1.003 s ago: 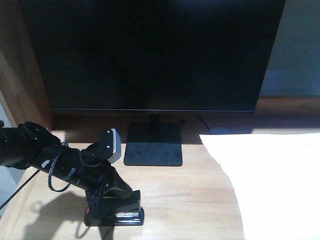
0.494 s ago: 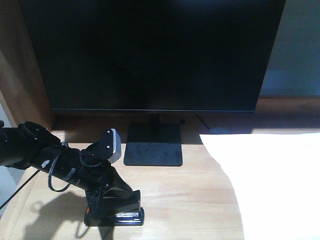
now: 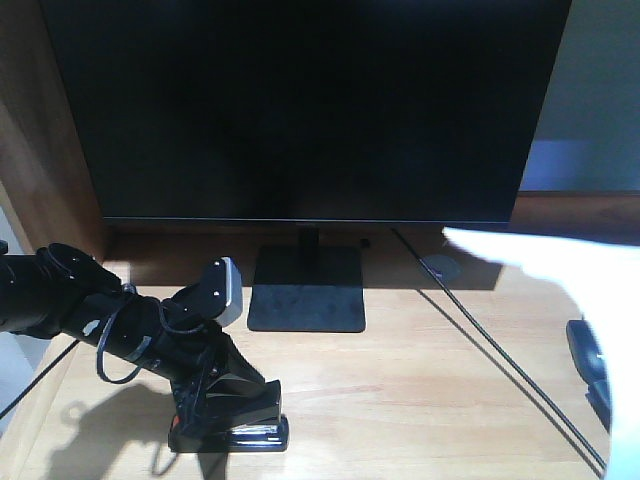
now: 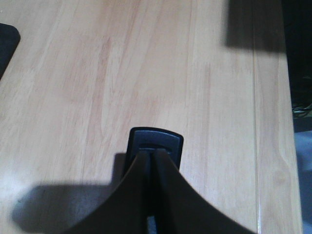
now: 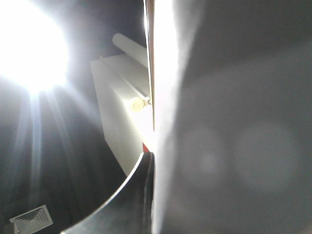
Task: Grab stapler and paper to desk for stapling
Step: 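Swing the white paper with the right gripper over the desk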
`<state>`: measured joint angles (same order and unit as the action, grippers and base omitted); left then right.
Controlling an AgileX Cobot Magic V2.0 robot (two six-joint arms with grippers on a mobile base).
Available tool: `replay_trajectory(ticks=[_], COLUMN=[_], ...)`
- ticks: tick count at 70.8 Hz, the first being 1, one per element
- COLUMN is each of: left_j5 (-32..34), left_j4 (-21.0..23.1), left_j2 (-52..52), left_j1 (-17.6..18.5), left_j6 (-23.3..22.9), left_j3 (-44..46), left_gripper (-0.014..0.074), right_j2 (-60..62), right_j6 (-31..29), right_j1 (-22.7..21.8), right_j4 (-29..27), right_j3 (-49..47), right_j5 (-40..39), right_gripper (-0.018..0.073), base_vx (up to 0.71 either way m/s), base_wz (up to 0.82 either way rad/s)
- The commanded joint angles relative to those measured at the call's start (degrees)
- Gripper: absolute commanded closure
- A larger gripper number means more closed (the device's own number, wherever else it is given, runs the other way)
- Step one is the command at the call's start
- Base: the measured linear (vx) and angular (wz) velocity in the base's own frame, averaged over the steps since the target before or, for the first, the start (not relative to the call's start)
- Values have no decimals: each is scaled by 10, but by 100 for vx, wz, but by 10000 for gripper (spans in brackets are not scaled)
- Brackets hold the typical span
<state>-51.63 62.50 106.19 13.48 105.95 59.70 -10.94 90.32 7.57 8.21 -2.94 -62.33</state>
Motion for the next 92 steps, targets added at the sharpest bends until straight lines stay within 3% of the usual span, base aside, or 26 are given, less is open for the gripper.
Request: replay_trajectory(ticks=[1,20,29,37,47,83,89,92], left_j5=[-21,-21,-21,-21,-21,-21,-21,-21], left_j4=[28,28,28,28,28,29,29,29], left_j2=[-24,-24,-24,-24,-24,-24,-24,-24], left_j1=[3,3,3,3,3,3,3,3], left_j6=[-6,-6,-6,-6,-6,-6,-6,-6], left_j3=[11,11,11,11,11,11,11,11], left_gripper=[603,603,603,603,603,603,603,603], right_j2=[-6,-62,-129,-202,-315,-574,-612,-627], right_j6=[-23,-51,-47,-46,-37,1,3,10], right_j1=[-3,-3,-3,-3,-3,-9,-51,-89], right_j4=[-10,-27,-9,22,12,46,100,157], right_j3=[-16,-33,-64,-90,-101,-115,-125,-140], right_j5=[-11,-8,-18,-63,-144,-144,-144,-144], right_gripper=[561,561,561,561,561,561,561,561], base_vx=[0,0,0,0,0,0,0,0], base_wz=[0,0,0,0,0,0,0,0])
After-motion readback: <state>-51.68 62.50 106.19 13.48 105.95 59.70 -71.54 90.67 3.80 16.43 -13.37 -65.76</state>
